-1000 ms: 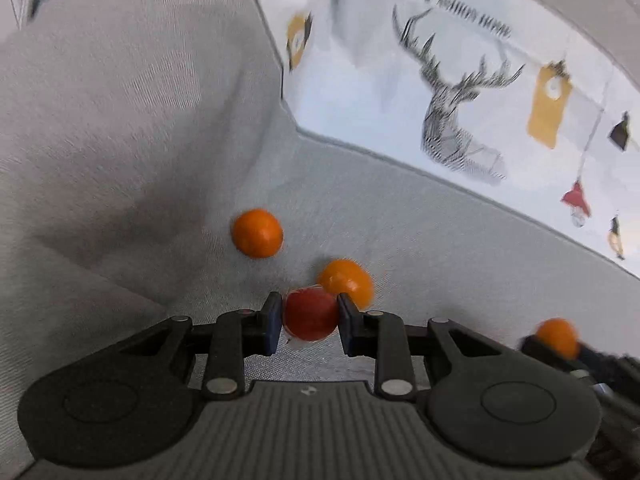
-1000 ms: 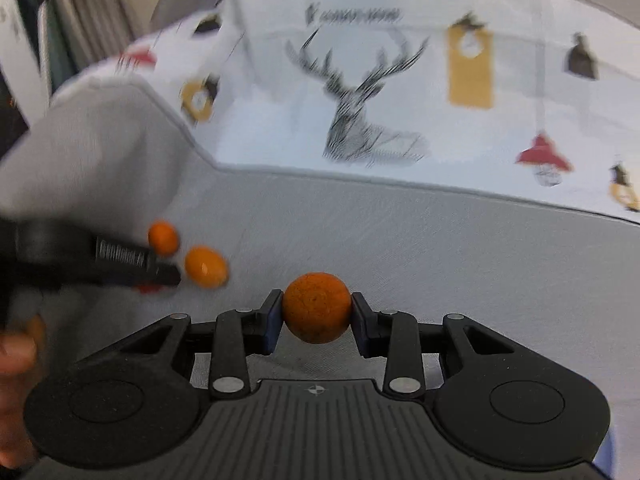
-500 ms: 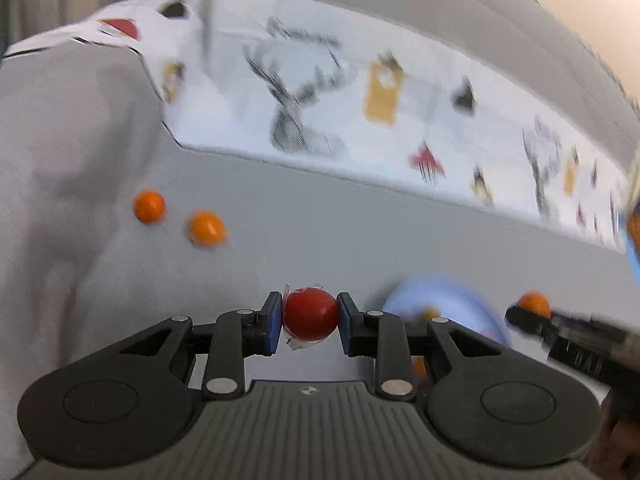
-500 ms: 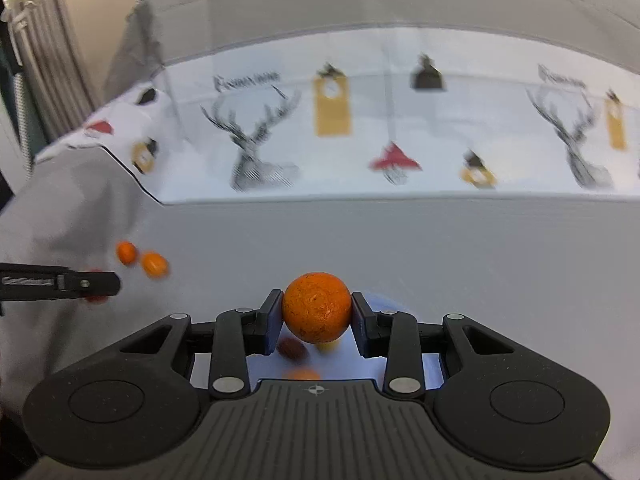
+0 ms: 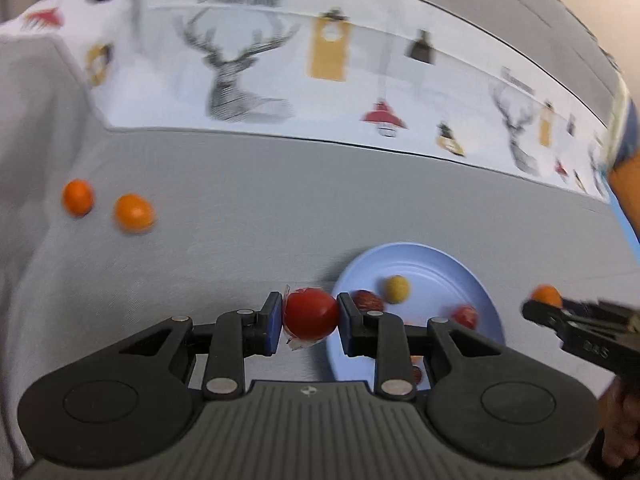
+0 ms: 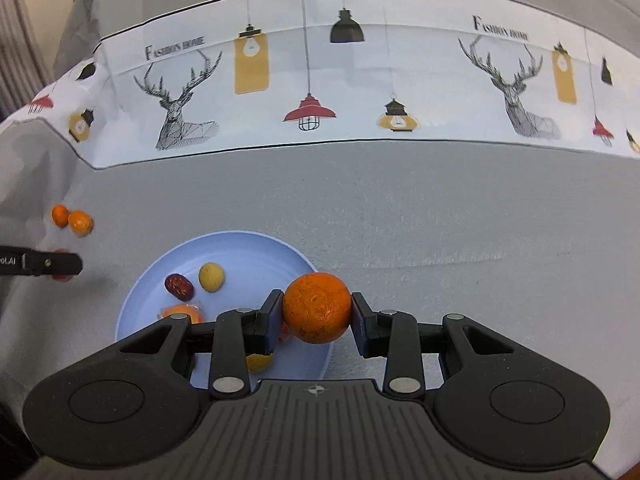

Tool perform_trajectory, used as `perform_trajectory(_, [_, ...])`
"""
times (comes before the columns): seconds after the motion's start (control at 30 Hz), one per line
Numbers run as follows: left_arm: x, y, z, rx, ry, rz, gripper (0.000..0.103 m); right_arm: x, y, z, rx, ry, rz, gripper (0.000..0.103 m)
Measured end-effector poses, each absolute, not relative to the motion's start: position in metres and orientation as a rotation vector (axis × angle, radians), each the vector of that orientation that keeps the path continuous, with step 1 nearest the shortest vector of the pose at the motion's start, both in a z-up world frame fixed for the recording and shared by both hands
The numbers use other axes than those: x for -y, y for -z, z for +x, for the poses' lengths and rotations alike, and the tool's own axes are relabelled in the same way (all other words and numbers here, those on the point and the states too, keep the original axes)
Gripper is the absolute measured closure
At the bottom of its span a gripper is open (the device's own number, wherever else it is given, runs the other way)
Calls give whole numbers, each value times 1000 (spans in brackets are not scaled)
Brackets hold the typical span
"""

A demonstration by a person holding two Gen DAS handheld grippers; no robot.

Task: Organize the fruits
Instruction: 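Lift the orange with the right tool while the left tool lifts the red fruit toward the plate, then hold the orange above the plate with right tool while left tool holds red fruit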

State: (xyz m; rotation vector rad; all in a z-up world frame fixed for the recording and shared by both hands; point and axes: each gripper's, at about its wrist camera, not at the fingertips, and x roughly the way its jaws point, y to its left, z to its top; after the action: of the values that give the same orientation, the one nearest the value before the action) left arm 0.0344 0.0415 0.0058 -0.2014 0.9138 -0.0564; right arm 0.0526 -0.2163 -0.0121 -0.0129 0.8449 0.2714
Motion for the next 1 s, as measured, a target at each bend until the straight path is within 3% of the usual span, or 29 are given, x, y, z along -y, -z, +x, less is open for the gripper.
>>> perform_trajectory(0.3, [13,-3,23,-836,200,39,71,200,4,49,-777,-325,-52,66])
perform_trajectory(1.0, [36,20,23,-952,400,34,71,183,3,49,-747,-366,-72,66])
